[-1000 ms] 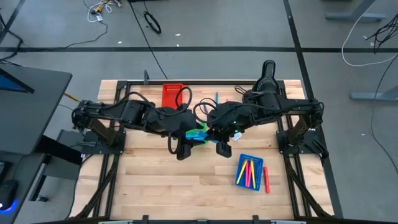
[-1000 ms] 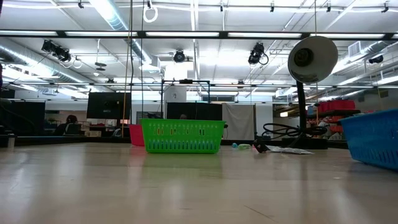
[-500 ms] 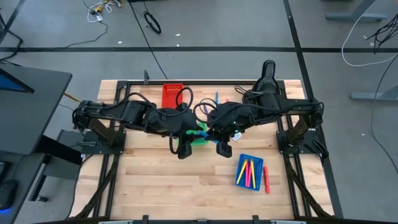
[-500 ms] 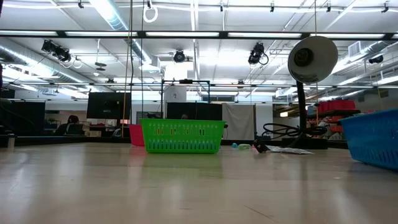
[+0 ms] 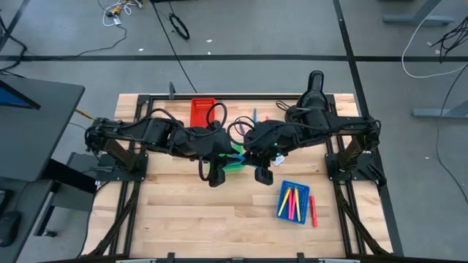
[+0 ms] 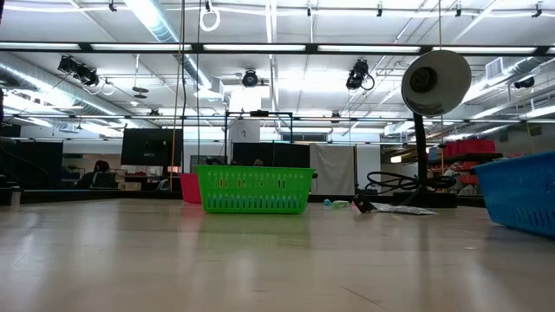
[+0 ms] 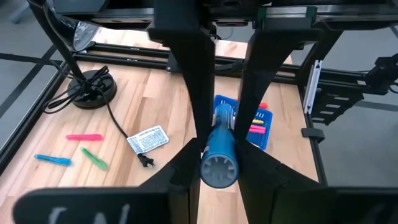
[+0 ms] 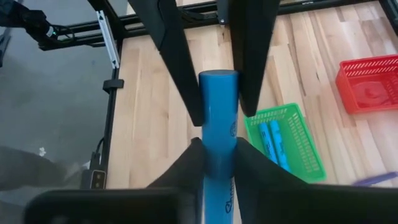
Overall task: Pick & Place Markers
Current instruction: Put the blue highlighter pen into the green bin
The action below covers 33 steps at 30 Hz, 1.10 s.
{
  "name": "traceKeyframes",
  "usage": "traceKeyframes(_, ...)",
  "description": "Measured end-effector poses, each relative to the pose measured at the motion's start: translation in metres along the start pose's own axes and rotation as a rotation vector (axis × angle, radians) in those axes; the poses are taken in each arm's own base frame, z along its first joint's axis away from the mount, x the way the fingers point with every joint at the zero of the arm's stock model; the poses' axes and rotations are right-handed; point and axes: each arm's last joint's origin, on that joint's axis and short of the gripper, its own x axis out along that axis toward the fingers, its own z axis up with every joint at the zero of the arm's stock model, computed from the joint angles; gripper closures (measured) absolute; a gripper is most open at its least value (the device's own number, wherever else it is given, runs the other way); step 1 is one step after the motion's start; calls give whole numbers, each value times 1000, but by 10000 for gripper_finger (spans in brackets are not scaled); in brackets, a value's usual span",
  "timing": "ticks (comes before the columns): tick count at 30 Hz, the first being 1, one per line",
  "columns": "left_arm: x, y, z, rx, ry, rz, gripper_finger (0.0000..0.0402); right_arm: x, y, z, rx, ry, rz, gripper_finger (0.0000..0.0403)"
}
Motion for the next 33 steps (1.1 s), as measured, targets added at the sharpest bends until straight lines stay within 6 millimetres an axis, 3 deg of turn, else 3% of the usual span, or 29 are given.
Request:
traceKeyframes(7,0,2,-2,4,5,63,319,-3,-1,0,9,-3,-9,249)
traceKeyframes(13,0,4,-4,12,28,100,319,-15,-2,-3,10,-13,-23,204)
traceKeyframes(33,-24,14,-5,133,15,166,319,-59,-7,-14,60,-52,-61,195)
